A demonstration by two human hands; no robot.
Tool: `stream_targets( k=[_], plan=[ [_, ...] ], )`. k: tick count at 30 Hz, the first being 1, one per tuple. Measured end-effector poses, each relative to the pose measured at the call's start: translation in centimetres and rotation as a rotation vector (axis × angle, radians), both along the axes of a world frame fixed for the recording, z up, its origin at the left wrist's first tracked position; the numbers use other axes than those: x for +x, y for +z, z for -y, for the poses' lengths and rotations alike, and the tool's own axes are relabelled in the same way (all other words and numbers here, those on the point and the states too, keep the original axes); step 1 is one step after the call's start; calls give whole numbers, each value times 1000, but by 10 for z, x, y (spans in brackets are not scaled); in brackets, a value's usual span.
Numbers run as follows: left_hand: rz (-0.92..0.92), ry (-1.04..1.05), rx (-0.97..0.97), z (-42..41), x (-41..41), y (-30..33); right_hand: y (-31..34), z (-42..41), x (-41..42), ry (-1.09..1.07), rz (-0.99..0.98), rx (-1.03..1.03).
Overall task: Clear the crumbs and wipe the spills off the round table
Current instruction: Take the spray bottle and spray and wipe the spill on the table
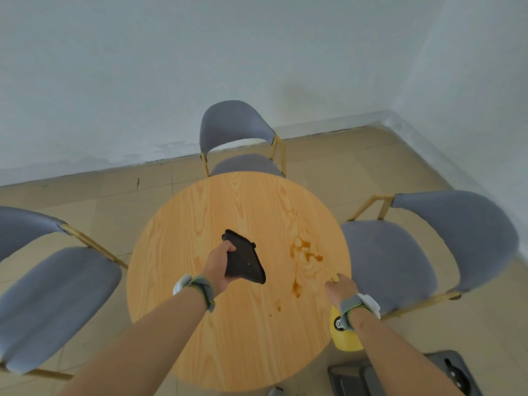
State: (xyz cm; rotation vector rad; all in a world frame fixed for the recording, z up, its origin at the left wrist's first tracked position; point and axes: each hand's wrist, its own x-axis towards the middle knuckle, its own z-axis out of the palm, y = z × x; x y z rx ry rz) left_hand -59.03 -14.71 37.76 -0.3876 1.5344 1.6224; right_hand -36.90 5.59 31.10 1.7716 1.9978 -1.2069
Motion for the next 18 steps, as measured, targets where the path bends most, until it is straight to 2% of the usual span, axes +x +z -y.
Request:
stream_targets(
  k=[7,13,18],
  plan=[
    [2,-15,-4,4,3,-1,7,7,-1,-7,-55,71],
    [-6,-2,-1,20,-7,2,13,14,-20,-27,-113,37],
    [-5,19,-3,30,-13,2,16,18,-25,1,-84,66]
  ],
)
